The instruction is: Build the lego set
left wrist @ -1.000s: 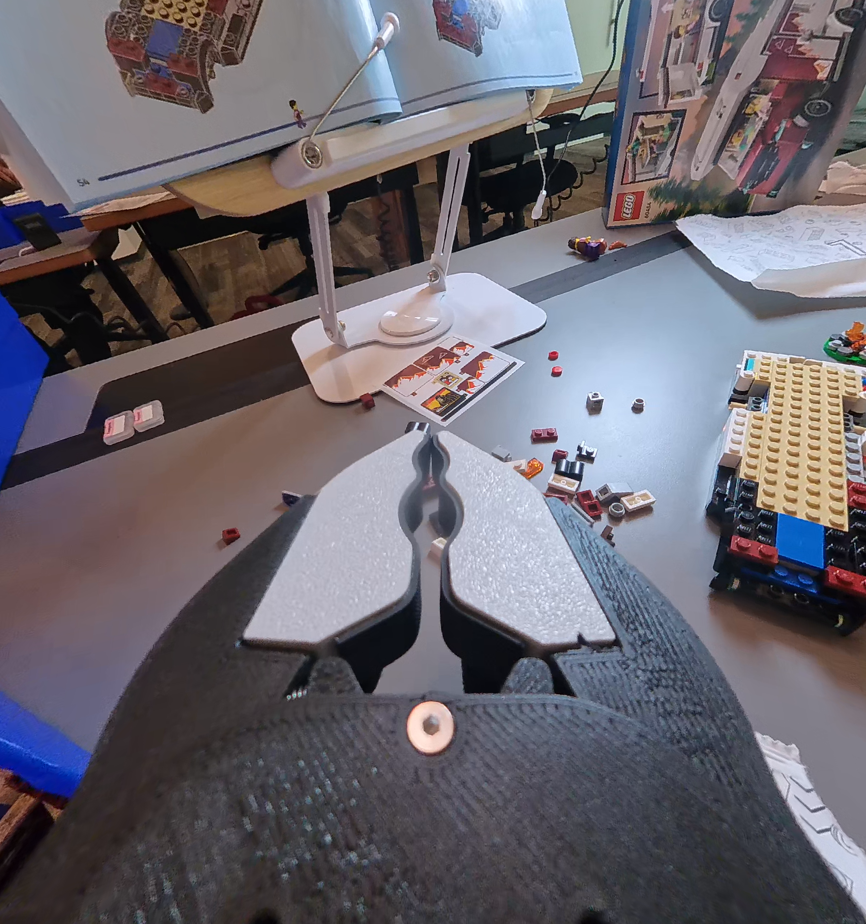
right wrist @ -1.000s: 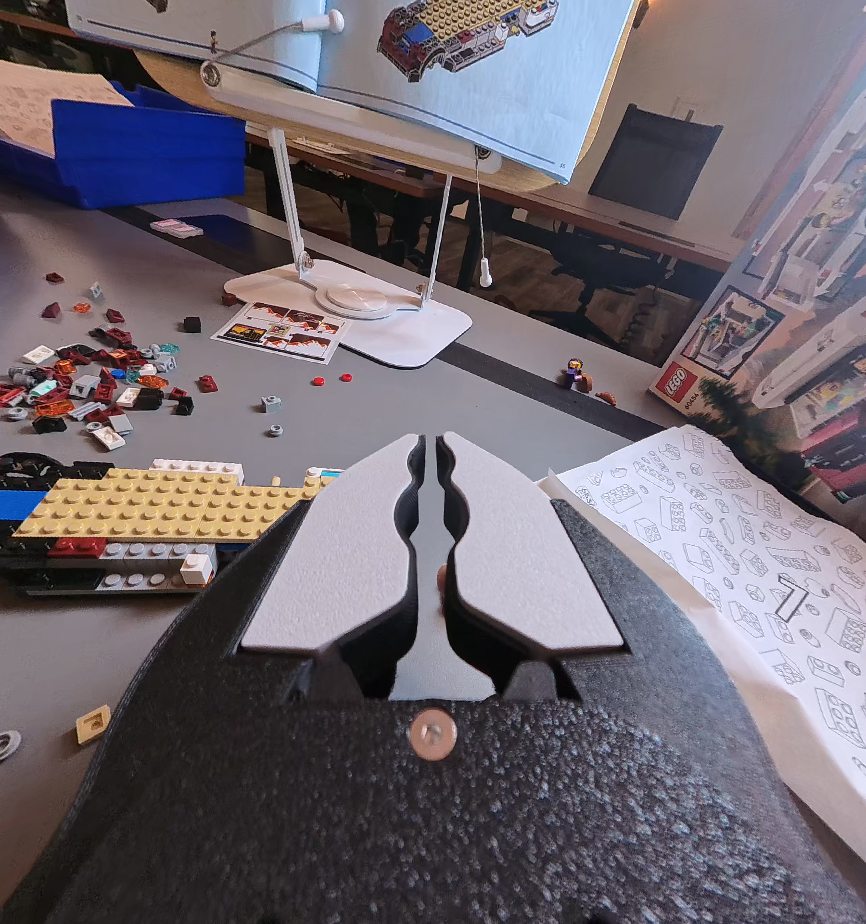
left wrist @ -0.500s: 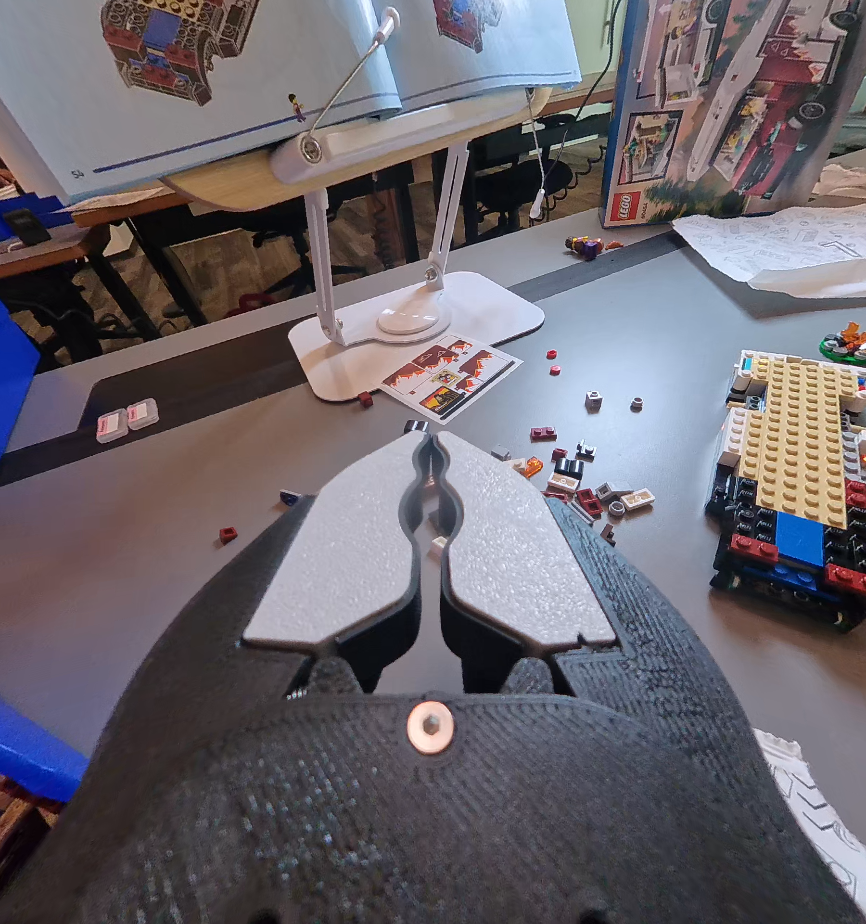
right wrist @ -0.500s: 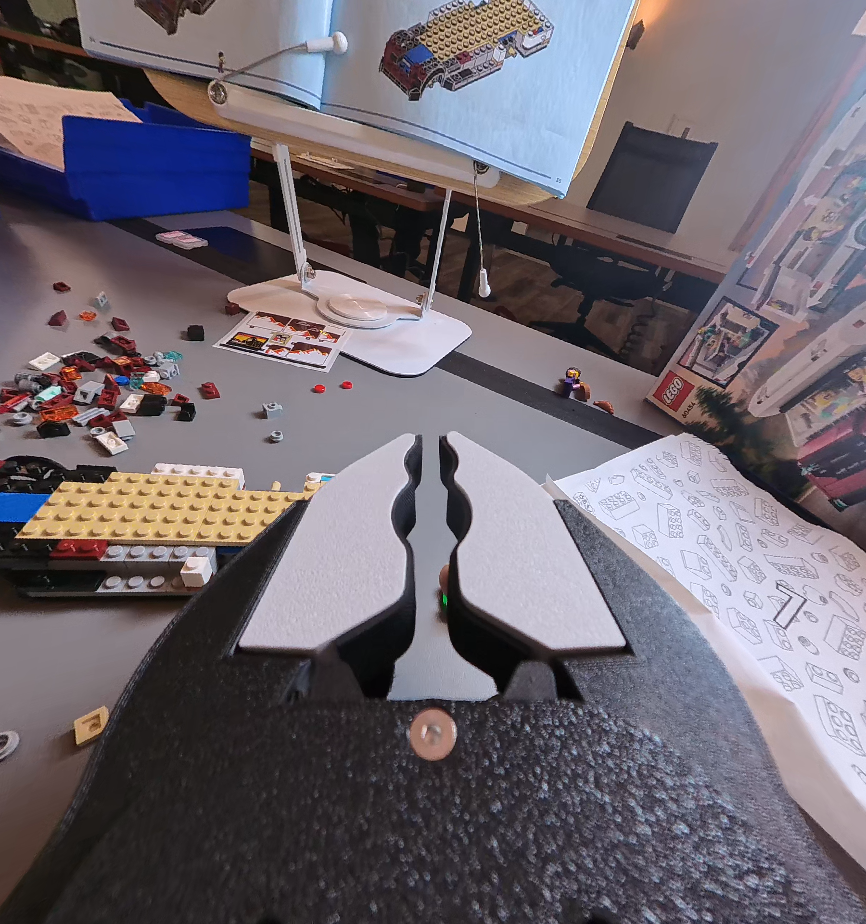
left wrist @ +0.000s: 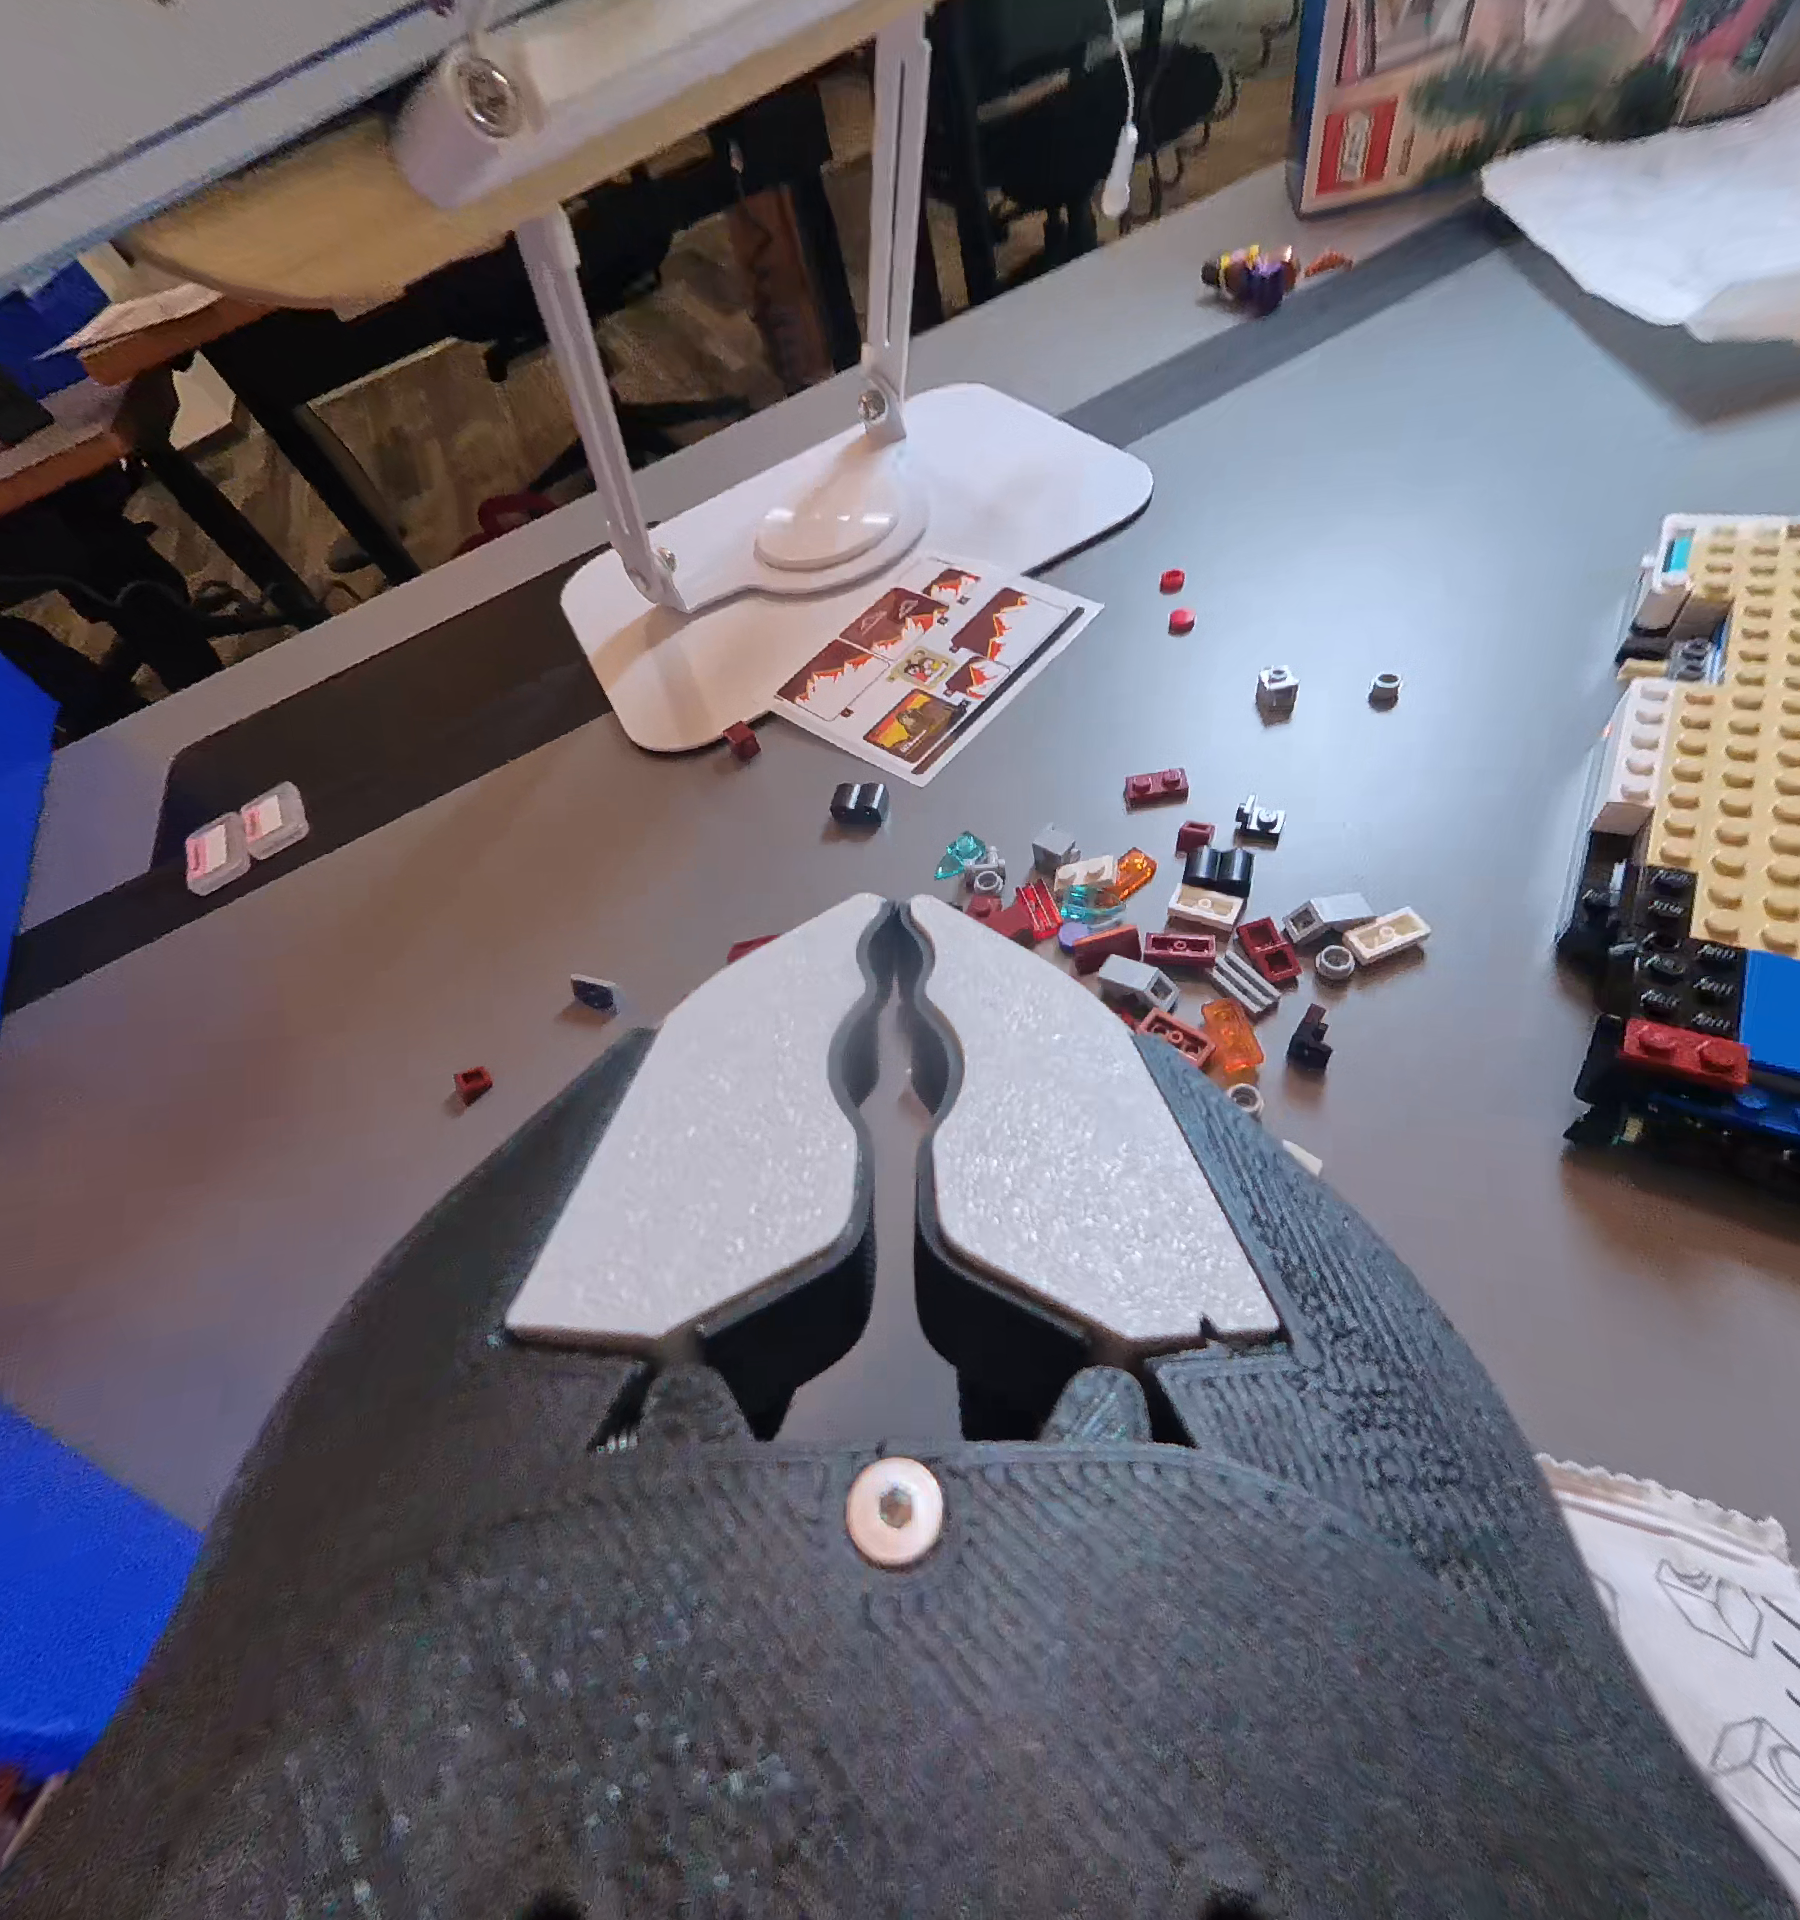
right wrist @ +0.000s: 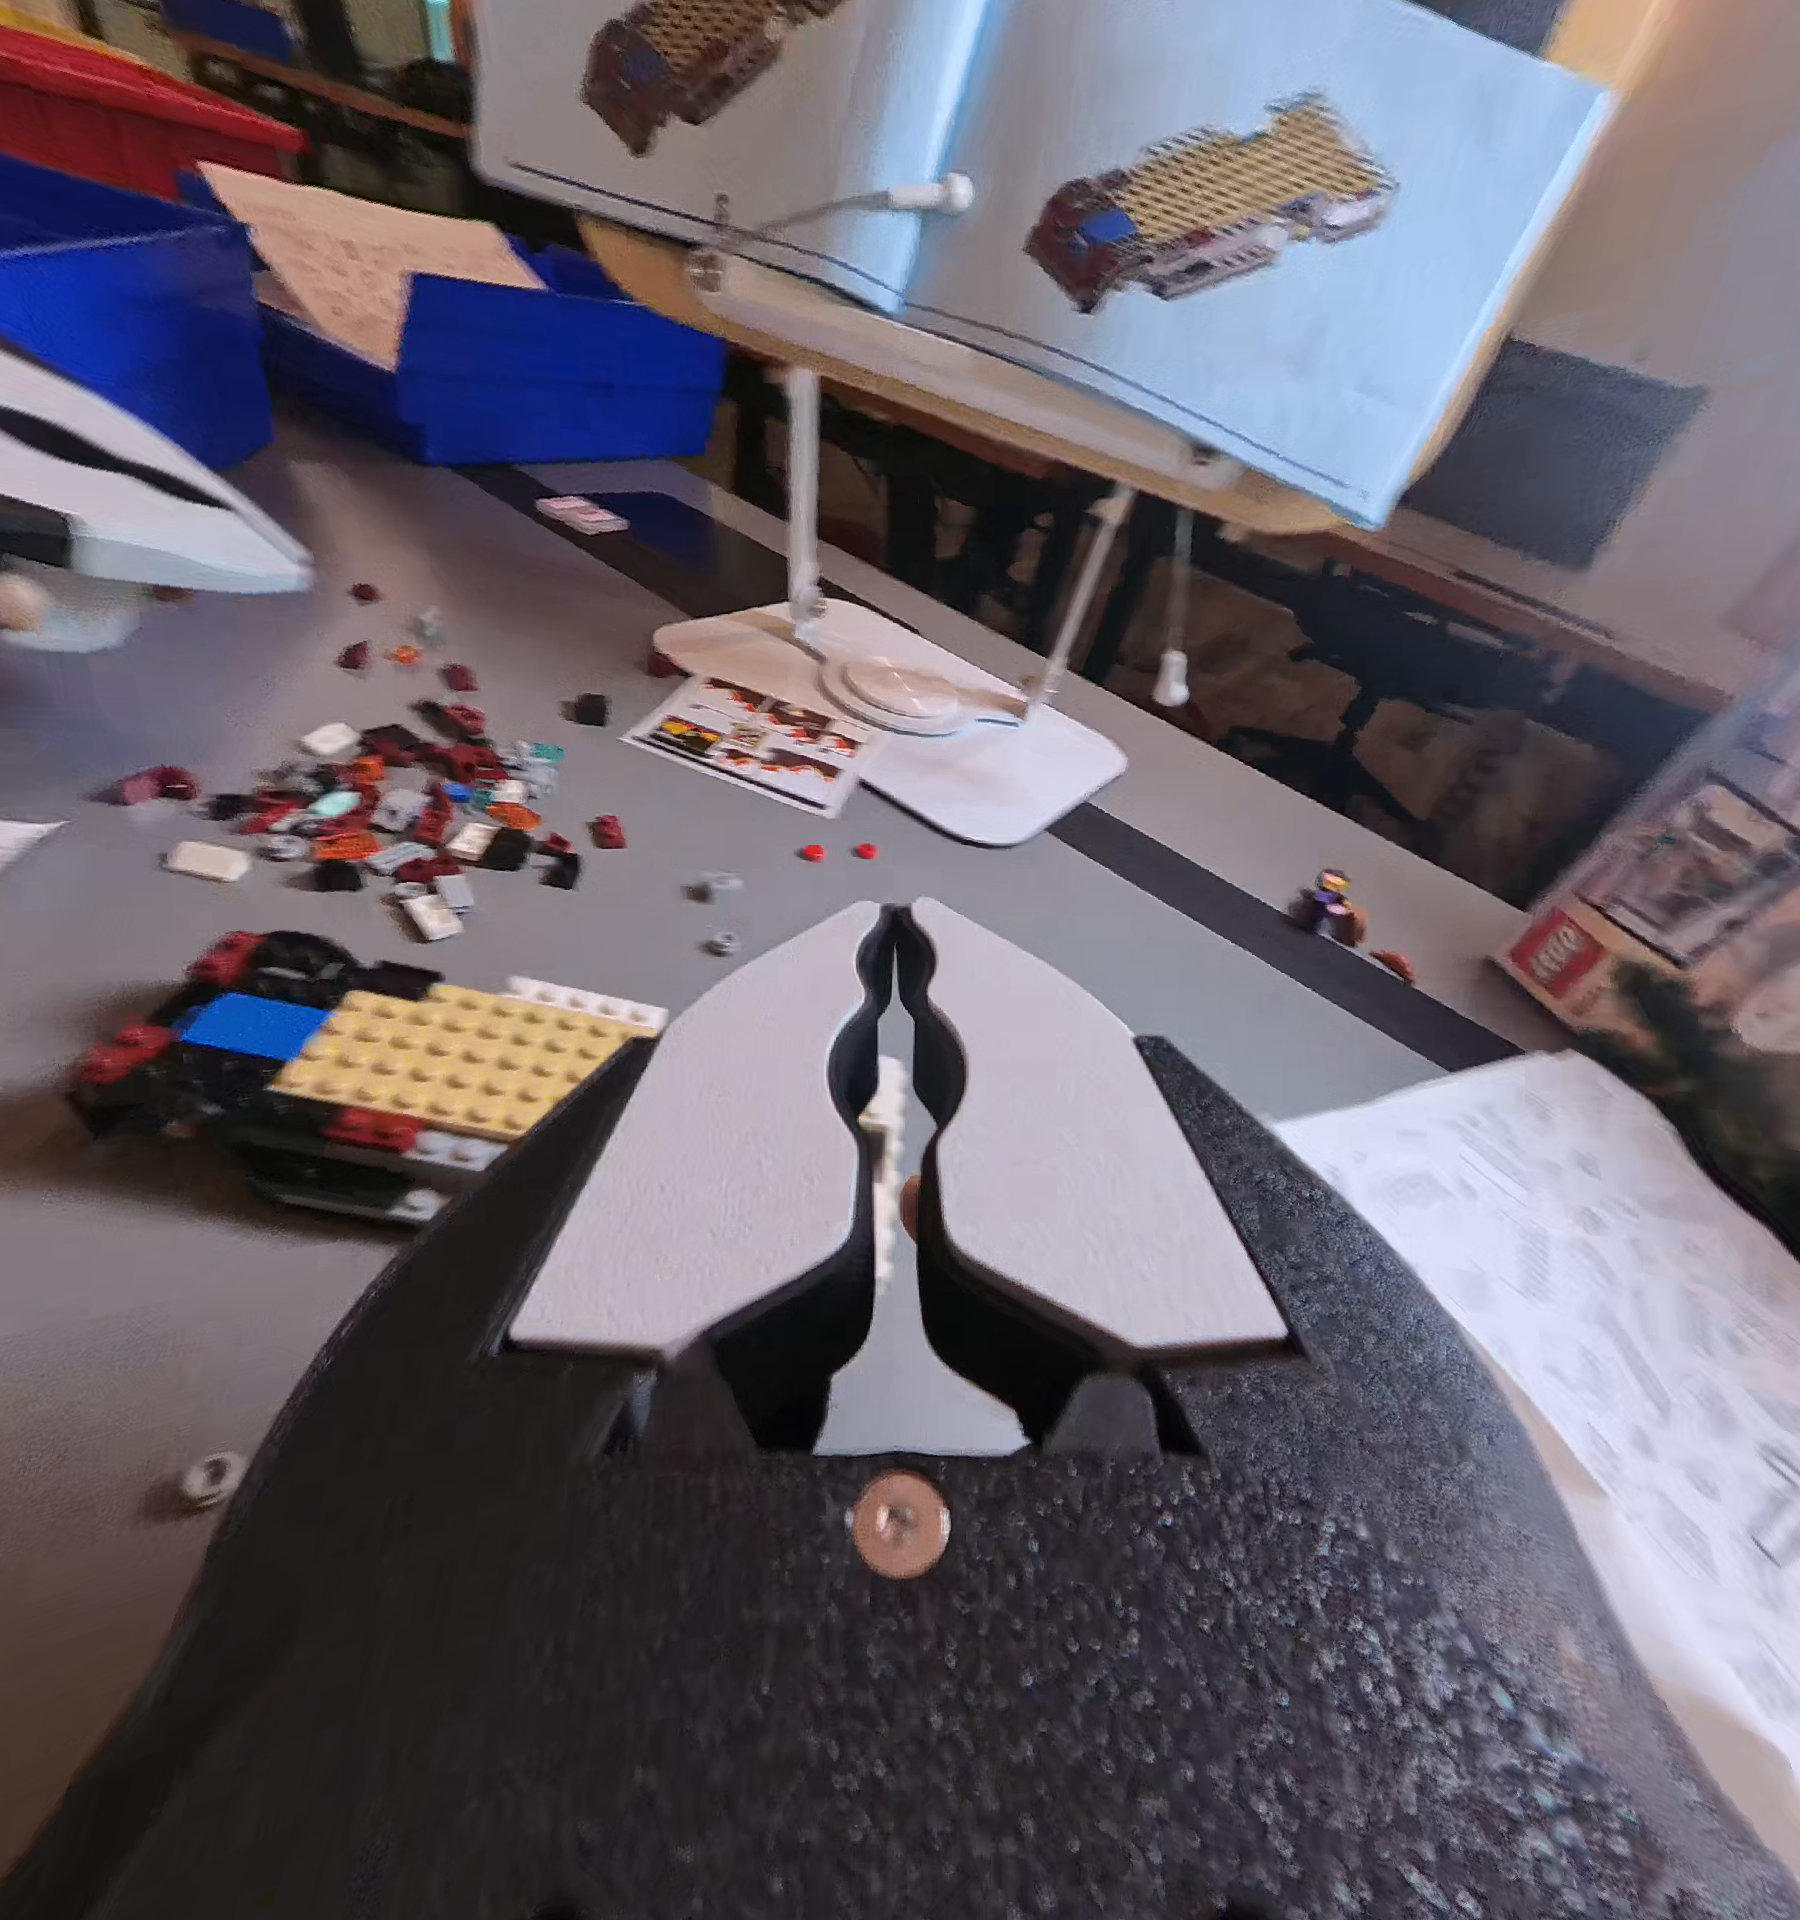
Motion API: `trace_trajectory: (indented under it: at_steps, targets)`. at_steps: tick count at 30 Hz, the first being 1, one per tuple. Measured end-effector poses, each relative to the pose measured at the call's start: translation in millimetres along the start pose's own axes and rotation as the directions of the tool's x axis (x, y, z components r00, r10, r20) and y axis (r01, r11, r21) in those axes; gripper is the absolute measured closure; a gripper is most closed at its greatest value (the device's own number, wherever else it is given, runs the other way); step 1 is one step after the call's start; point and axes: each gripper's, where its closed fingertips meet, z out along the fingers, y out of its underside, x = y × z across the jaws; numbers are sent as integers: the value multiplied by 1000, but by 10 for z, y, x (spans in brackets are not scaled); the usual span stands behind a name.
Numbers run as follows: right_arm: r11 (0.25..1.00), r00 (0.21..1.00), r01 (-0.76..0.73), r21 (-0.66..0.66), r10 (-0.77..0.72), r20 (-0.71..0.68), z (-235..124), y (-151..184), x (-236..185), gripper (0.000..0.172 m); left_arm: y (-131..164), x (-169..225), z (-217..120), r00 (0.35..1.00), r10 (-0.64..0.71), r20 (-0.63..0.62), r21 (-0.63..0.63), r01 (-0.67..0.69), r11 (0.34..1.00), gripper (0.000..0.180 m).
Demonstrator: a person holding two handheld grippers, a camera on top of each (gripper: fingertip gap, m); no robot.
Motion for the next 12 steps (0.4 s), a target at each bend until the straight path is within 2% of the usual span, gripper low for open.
trace_trajectory:
  at_steps: [3,6,9,12]
  targets:
    - [999,968,8,45,-19,249,34,-356,-545,172,-23,74,157,994,110,-21,-86,-112,990,180]
    - [990,905,69,120,-113,411,42,-772,-1131,172,-52,84,366,959,284,22,-166,-276,947,180]
    - [990,864,38,134,-100,494,116,-1055,-1573,172,-52,132,562,909,415,44,-234,-395,889,180]
    - [994,846,43,104,-91,525,260,-1064,-1771,172,-23,120,690,846,528,70,-298,-488,821,180]
